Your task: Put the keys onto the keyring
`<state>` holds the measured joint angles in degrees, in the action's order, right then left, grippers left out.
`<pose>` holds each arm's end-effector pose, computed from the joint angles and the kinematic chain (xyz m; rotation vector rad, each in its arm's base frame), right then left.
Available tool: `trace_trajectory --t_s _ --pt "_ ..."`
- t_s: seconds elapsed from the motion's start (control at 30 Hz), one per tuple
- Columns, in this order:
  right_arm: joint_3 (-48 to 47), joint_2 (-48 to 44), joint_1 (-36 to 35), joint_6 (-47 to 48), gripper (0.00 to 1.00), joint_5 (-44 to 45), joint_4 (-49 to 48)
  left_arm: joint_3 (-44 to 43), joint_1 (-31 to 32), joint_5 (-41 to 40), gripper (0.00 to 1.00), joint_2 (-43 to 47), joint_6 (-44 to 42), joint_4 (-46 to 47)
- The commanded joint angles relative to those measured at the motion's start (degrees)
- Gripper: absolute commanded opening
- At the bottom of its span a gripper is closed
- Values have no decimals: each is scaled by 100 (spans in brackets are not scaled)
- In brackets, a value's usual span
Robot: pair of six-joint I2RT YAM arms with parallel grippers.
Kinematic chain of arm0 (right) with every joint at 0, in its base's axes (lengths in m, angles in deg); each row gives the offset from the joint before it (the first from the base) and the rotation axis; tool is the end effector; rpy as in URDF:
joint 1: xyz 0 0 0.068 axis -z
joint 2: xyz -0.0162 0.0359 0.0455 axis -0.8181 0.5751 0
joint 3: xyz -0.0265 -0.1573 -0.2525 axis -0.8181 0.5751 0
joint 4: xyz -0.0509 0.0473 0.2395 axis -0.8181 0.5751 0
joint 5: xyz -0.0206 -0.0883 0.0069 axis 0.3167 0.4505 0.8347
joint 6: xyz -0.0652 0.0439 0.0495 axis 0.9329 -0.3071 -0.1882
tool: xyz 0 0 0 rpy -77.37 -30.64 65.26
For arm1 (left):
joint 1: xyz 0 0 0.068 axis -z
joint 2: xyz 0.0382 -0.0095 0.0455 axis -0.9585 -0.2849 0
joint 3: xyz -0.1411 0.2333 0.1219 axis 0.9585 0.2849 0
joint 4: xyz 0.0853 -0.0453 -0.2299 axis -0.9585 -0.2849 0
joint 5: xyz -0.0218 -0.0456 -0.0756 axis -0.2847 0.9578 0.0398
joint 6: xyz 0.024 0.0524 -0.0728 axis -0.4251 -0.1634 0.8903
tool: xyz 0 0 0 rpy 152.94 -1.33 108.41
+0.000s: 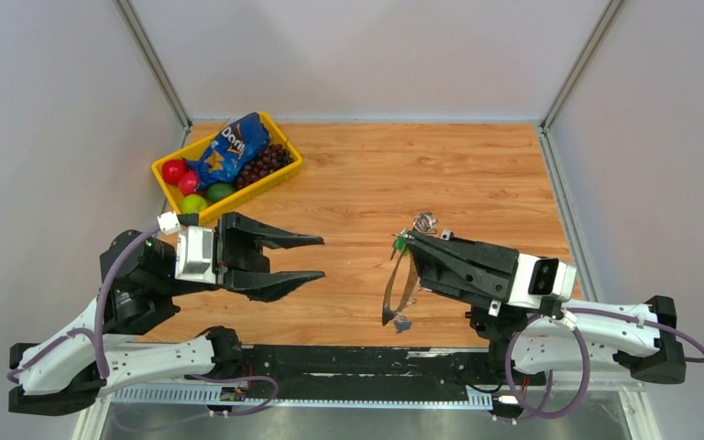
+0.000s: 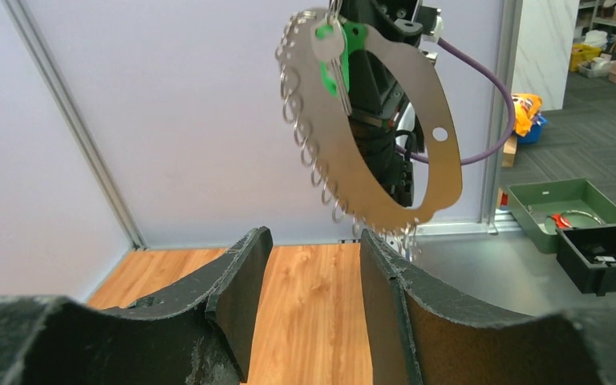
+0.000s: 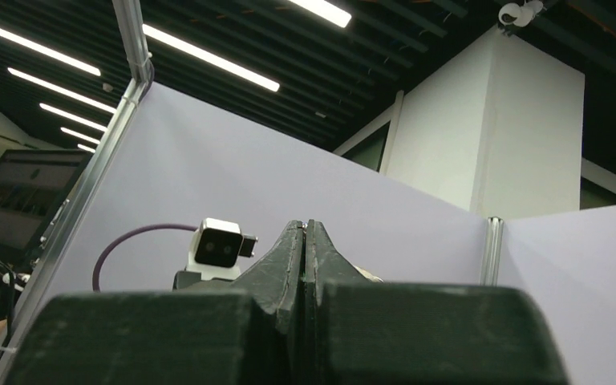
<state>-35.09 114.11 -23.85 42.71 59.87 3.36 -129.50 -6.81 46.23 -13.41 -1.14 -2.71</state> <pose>0.0154 0.1531 0.5251 -0.4727 0.1866 1.1167 0.0188 -0.1128 0.5103 0.9604 0.9045 -1.2187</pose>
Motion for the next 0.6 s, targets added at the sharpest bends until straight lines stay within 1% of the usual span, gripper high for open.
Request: trace_trajectory --t_s 0.0,0.03,0.1,0.17,0.2,0.3,0.43,0.57 --pt "-732 113 -54 94 0 -204 -225 -305 -1 147 55 -119 -75 169" --pt "-789 108 -54 57 0 -166 -120 -318 -1 131 55 -114 -84 162" --pt "-828 4 -68 -57 0 -499 226 -310 -1 97 56 -89 -88 132" --pt "-972 -18 -69 47 0 -44 740 -275 3 14 56 -51 -199 145" --pt "-1018 -56 -67 -52 0 -31 1027 -272 1 -9 56 -46 -255 151" --pt "-1109 -137 -70 -405 0 -327 1533 -284 -1 -6 56 -73 -306 192" --pt "-1076 -179 -63 -682 0 -358 1796 -345 -1 132 56 -185 -275 435" --pt "-992 -187 -73 -866 0 -371 1825 -436 -1 223 57 -270 -207 746"
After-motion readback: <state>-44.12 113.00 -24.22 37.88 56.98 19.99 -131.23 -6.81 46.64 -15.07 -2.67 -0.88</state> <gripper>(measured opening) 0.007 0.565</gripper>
